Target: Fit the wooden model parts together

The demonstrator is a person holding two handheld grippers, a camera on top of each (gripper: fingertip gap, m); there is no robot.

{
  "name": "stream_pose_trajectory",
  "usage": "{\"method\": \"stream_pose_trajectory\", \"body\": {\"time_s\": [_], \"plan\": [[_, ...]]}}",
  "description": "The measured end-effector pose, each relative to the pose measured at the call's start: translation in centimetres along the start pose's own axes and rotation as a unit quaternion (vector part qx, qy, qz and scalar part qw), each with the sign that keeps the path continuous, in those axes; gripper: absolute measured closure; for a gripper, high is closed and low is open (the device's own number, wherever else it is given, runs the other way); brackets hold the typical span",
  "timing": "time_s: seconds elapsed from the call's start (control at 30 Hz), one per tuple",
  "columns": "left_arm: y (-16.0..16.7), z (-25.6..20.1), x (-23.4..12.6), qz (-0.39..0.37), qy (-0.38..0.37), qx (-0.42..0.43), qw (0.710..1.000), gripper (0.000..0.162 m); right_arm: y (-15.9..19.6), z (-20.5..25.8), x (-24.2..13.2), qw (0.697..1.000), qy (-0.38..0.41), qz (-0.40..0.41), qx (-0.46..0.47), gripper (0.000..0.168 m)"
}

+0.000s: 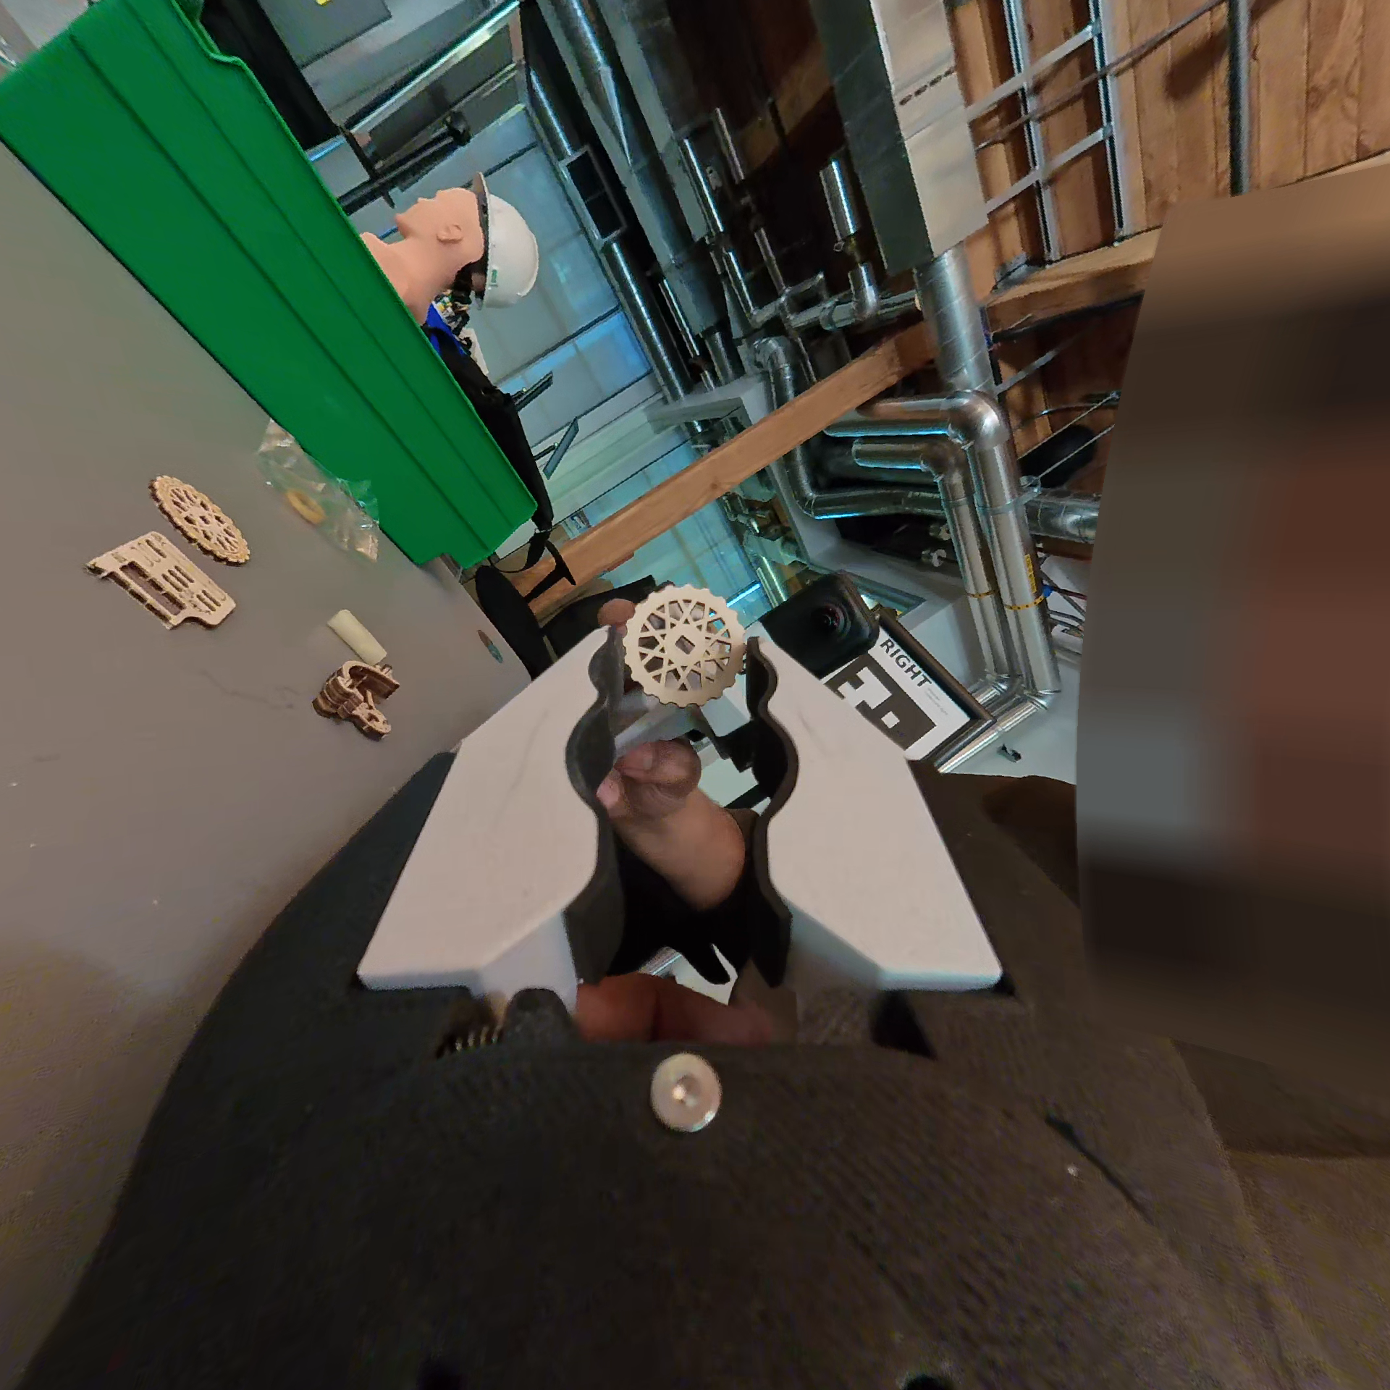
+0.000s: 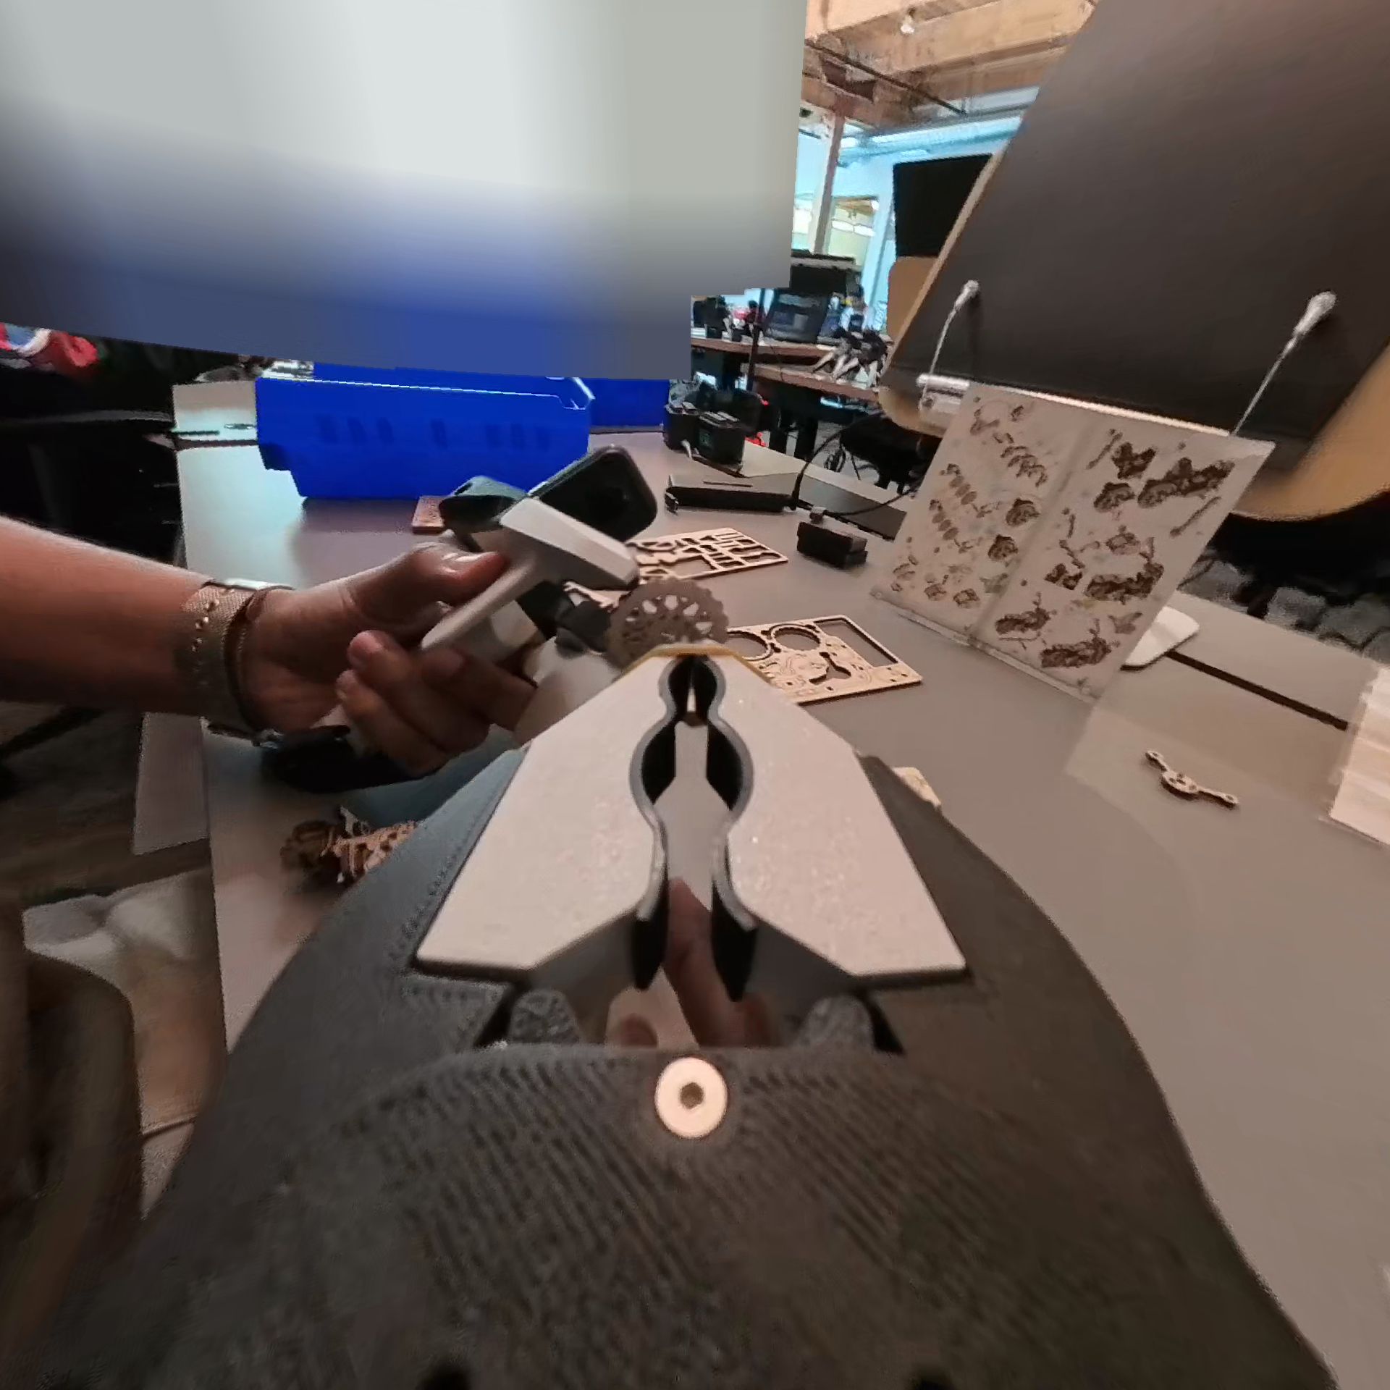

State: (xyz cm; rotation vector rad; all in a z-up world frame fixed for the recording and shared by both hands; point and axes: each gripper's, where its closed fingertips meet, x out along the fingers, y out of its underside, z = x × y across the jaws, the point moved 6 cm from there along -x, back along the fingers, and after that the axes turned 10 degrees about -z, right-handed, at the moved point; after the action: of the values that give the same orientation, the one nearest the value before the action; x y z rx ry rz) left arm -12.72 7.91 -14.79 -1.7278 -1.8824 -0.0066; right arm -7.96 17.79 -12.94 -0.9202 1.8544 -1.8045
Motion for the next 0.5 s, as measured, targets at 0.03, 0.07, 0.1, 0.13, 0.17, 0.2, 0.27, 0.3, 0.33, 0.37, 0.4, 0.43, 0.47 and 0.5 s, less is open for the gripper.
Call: {"method": "stream_pose_trajectory", "body": {"time_s": [0.03, 0.07, 0.1, 0.13, 0.17, 0.2, 0.27, 0.3, 0.33, 0.37, 0.4, 0.43, 0.47, 0.5], "plan": [[0.0, 0.0, 0.0, 0.000, -0.001, 0.000, 1.000, 0.132, 0.0, 0.0, -0.1, 1.000, -0.001, -0.005, -0.007, 0.168], [0.0, 0.1, 0.0, -0.001, -0.001, 0.000, 1.000, 0.132, 0.1, -0.3, -0.1, 1.000, 0.006, -0.005, -0.013, 0.168], [-0.1, 0.1, -0.1, -0.002, -0.001, -0.001, 1.000, 0.132, 0.3, -0.6, -0.1, 1.000, 0.016, -0.001, -0.015, 0.168], [-0.1, 0.1, -0.1, -0.003, -0.002, -0.002, 1.000, 0.132, 0.4, -0.9, -0.1, 1.000, 0.025, 0.003, -0.013, 0.168], [-0.2, 0.1, -0.1, -0.004, -0.002, -0.003, 1.000, 0.132, 0.4, -1.1, -0.1, 0.999, 0.035, 0.007, -0.006, 0.168], [-0.2, 0.2, -0.2, -0.005, -0.002, -0.002, 1.000, 0.132, 0.5, -1.4, -0.1, 0.999, 0.044, 0.011, 0.001, 0.168], [-0.2, 0.2, -0.2, -0.005, -0.002, -0.002, 1.000, 0.132, 0.4, -1.7, -0.2, 0.998, 0.054, 0.012, 0.008, 0.168], [-0.3, 0.1, -0.2, -0.006, -0.002, -0.001, 1.000, 0.132, 0.4, -1.9, -0.2, 0.998, 0.058, 0.012, 0.005, 0.168], [-0.3, 0.2, -0.2, -0.006, -0.002, 0.000, 1.000, 0.132, 0.4, -1.8, -0.3, 0.999, 0.053, 0.012, 0.001, 0.168], [-0.3, 0.2, -0.3, -0.005, -0.002, 0.000, 1.000, 0.132, 0.4, -1.6, -0.3, 0.999, 0.045, 0.009, -0.001, 0.168], [-0.3, 0.1, -0.3, -0.005, -0.002, -0.001, 1.000, 0.132, 0.3, -1.5, -0.4, 0.999, 0.038, 0.005, 0.000, 0.168], [-0.3, 0.1, -0.3, -0.004, -0.001, -0.001, 1.000, 0.132, 0.1, -1.3, -0.4, 0.999, 0.032, 0.001, 0.003, 0.168], [-0.3, 0.1, -0.3, -0.004, -0.001, -0.001, 1.000, 0.132, 0.0, -1.2, -0.3, 1.000, 0.026, -0.002, 0.008, 0.168], [-0.3, 0.1, -0.3, -0.003, 0.000, -0.002, 1.000, 0.132, 0.0, -1.1, -0.3, 1.000, 0.024, -0.002, 0.015, 0.168]]}}
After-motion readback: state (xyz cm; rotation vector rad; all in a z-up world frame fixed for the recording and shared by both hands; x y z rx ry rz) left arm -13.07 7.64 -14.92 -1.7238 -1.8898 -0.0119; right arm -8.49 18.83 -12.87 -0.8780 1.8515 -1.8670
